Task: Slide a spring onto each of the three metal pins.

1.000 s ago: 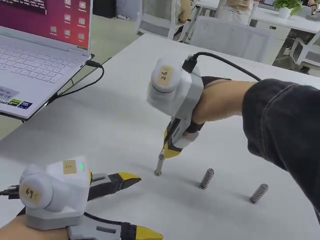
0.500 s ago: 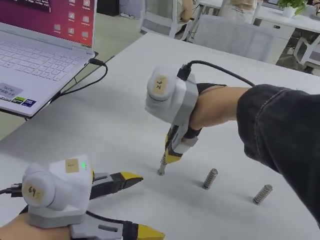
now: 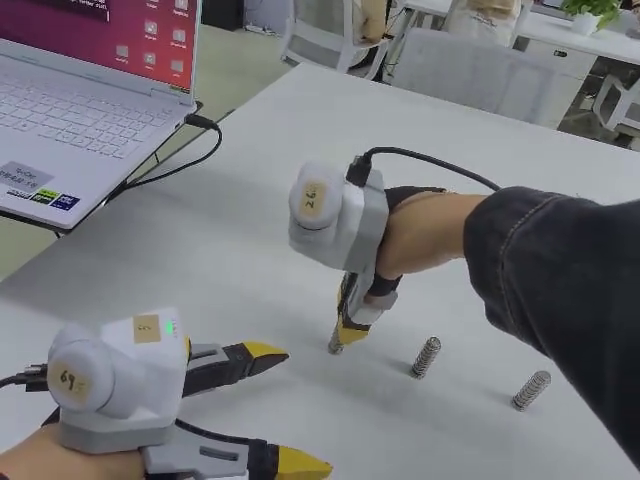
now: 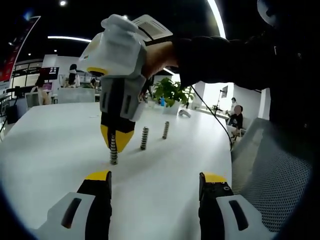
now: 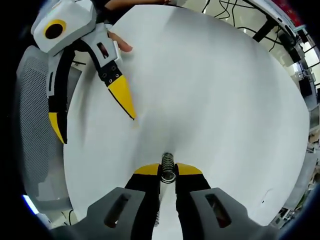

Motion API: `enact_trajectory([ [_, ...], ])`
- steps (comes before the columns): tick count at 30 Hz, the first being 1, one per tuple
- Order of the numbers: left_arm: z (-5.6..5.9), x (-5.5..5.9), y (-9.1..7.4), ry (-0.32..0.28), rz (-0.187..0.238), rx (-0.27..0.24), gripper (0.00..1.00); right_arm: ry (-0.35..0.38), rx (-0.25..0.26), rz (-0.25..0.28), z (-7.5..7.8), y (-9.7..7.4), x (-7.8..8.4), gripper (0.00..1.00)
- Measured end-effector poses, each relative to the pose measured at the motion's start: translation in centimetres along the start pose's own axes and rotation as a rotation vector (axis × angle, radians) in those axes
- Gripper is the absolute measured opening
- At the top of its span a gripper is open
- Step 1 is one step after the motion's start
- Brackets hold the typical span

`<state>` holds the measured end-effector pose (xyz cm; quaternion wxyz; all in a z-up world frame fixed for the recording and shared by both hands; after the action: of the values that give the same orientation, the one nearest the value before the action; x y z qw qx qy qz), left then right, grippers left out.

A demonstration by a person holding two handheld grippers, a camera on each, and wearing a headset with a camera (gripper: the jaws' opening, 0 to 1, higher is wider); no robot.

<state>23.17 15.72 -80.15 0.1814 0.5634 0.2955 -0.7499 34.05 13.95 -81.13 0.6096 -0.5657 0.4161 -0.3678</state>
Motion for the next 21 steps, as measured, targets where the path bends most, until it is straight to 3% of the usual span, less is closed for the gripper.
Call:
enact_trajectory([
  [21, -0.04, -0.13, 0.10, 0.003, -0.005, 0.004, 0.66, 0.038, -0.016, 0.002, -0.64, 0.63, 0.34, 0.09],
])
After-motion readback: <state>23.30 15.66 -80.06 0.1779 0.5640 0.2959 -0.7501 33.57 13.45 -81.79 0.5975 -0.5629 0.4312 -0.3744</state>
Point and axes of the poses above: the centre of the closed fingertips' face, and the gripper's own axes: y roughly forward along the fingers, z roughly to its right, x roughly out of its underside, the point moved 3 cm from there along -y, roughly backward along the fingers, and after that the axes turned 2 degrees about -y, right-handed, at the moved point
